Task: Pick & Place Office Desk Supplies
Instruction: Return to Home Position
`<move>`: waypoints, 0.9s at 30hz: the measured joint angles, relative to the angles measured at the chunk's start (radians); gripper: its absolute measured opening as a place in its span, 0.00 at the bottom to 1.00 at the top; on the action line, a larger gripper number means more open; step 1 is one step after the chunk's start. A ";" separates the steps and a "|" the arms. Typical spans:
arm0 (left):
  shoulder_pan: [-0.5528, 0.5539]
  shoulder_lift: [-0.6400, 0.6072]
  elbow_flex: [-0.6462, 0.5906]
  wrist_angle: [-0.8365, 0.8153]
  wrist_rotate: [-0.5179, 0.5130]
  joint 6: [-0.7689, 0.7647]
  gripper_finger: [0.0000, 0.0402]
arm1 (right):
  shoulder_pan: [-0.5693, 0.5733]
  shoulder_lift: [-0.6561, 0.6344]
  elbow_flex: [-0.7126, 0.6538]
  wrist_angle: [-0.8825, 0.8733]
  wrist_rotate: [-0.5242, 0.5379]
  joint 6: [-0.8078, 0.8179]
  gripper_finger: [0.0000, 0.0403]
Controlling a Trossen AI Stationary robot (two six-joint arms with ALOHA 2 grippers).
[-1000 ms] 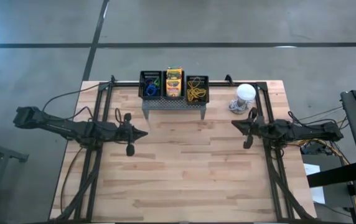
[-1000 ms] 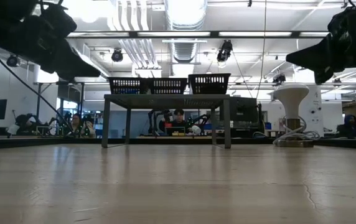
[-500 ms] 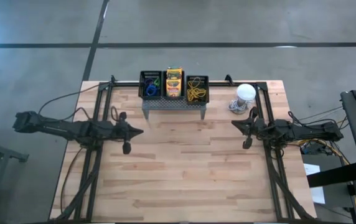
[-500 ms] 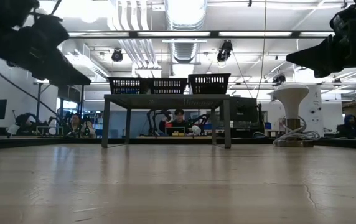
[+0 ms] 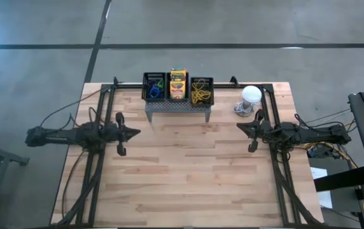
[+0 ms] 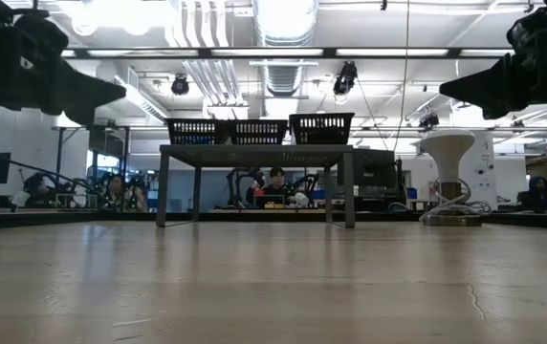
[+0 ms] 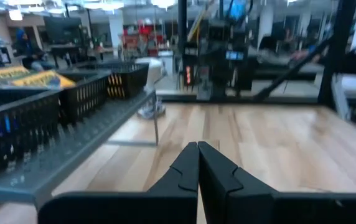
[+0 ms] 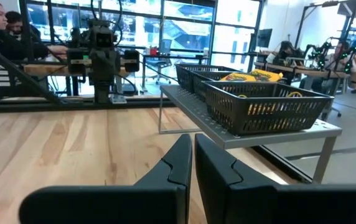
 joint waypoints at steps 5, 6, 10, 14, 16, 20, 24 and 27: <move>0.000 -0.039 -0.001 0.000 0.004 -0.010 0.01 | 0.000 0.000 0.000 0.000 0.000 0.001 0.04; 0.000 -0.039 -0.001 -0.001 0.006 -0.013 0.01 | 0.000 0.000 0.000 0.000 0.000 0.002 0.04; 0.000 -0.041 -0.001 -0.007 0.047 -0.056 0.01 | 0.000 0.000 0.000 0.000 0.000 0.002 0.04; 0.000 -0.071 -0.001 -0.013 0.085 -0.096 0.01 | 0.000 0.000 0.000 0.000 0.000 0.001 0.04; -0.001 -0.071 -0.001 -0.017 0.103 -0.093 0.01 | 0.000 0.000 0.000 0.000 0.000 0.002 0.04; -0.001 -0.071 -0.002 -0.017 0.106 -0.087 0.01 | 0.000 0.000 0.000 0.000 0.000 0.003 0.04; -0.001 -0.071 -0.002 -0.018 0.108 -0.011 0.01 | 0.000 0.000 0.000 0.000 0.000 0.001 0.04; 0.000 -0.071 -0.002 -0.020 0.122 -0.032 0.01 | 0.000 0.000 0.000 0.000 0.000 0.000 0.04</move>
